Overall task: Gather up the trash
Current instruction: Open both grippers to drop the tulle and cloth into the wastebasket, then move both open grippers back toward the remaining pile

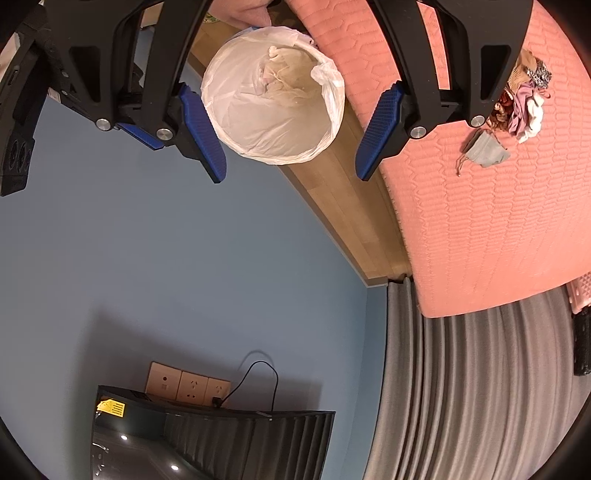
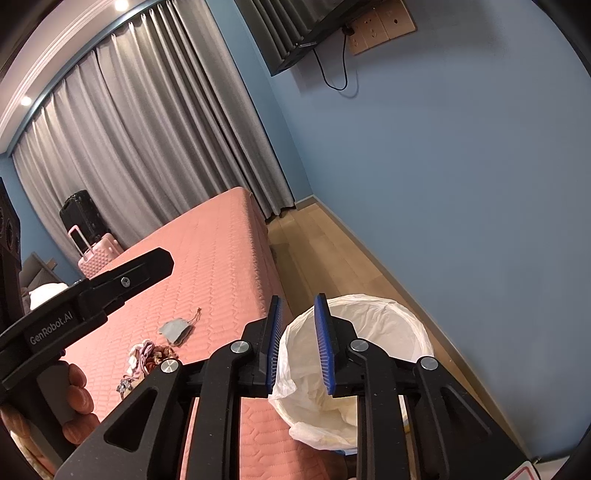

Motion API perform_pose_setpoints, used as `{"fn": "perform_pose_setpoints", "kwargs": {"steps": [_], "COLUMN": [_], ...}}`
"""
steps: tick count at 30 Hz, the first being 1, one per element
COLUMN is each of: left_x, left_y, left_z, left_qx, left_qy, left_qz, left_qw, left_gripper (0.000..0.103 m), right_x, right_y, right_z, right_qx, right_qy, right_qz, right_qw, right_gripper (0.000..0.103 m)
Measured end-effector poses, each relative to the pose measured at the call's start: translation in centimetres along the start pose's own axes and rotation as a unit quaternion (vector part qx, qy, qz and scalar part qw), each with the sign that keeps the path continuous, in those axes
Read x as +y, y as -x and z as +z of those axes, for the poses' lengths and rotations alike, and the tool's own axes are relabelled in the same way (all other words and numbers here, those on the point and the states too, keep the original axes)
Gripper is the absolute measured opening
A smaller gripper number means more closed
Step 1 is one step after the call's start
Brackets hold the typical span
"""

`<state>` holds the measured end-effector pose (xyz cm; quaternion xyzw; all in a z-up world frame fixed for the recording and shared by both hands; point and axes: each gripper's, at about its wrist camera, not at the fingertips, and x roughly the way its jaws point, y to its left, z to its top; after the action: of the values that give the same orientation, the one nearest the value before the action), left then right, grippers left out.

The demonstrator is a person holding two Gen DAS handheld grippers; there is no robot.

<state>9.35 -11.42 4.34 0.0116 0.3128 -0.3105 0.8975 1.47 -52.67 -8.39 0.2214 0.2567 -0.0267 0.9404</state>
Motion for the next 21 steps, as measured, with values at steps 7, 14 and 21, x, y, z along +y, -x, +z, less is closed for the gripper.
{"fn": "perform_pose_setpoints", "kwargs": {"steps": [7, 14, 21], "left_x": [1.4, 3.9, 7.3], "left_y": [0.8, 2.2, 3.7], "left_z": [-0.3, -0.9, -1.9], "left_qx": [-0.003, -0.009, -0.01], "left_qy": [0.015, 0.039, 0.065], "left_qz": [0.009, 0.022, 0.041], "left_qw": [0.9998, 0.999, 0.997], "left_gripper": [0.069, 0.069, 0.069], "right_x": [1.9, 4.4, 7.8], "right_y": [0.0, -0.4, -1.0], "right_z": [-0.3, -0.6, -1.9], "right_qx": [0.004, 0.011, 0.027], "right_qy": [0.015, 0.035, 0.06], "right_qz": [0.007, 0.022, 0.044], "right_qw": [1.0, 0.999, 0.997], "right_gripper": [0.025, 0.025, 0.03]}}
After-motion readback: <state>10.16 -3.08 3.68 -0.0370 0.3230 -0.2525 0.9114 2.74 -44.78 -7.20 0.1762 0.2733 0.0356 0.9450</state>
